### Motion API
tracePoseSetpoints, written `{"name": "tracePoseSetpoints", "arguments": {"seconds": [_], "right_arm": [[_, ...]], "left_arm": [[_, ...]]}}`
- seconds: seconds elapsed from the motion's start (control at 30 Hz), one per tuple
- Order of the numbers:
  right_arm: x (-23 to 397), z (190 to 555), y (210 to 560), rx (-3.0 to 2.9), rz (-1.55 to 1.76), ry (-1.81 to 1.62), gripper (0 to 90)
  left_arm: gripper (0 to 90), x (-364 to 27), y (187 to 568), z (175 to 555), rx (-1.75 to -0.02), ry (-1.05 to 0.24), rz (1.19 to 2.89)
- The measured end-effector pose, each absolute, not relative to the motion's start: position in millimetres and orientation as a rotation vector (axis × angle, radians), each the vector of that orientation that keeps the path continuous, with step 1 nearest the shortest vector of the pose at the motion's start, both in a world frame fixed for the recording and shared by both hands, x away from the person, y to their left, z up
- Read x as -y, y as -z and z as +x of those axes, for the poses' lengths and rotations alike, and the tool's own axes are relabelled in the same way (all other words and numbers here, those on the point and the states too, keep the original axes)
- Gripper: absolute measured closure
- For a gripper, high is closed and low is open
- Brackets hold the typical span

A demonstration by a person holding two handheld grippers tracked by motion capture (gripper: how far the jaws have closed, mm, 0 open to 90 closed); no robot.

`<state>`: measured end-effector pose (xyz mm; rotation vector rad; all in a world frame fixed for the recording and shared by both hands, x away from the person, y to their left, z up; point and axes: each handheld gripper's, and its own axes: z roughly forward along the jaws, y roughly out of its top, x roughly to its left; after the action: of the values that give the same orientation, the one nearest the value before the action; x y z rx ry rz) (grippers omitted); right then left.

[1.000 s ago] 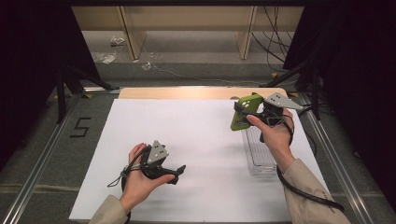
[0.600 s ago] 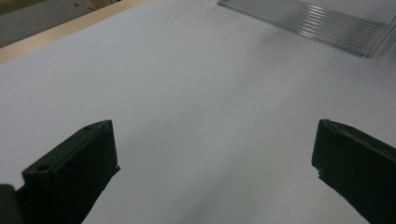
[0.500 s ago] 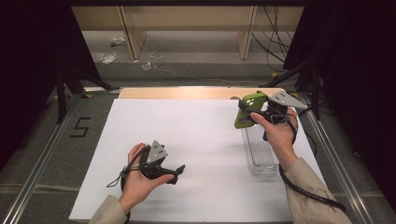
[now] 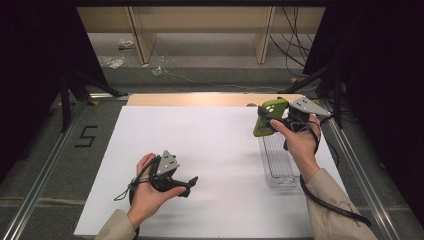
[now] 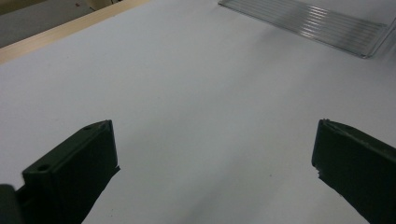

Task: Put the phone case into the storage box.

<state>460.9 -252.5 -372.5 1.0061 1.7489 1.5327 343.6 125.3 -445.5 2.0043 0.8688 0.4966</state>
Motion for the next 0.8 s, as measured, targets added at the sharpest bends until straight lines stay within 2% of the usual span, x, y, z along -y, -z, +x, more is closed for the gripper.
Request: {"name": "tracePoseSetpoints", "arguments": {"seconds": [0.8], "right_arm": [[264.5, 466.0, 372.3, -1.715, 1.040, -1.500, 18.8]], "left_arm": [[0.0, -132.2, 446.6, 342.3, -0.883, -0.504, 1.999]]}}
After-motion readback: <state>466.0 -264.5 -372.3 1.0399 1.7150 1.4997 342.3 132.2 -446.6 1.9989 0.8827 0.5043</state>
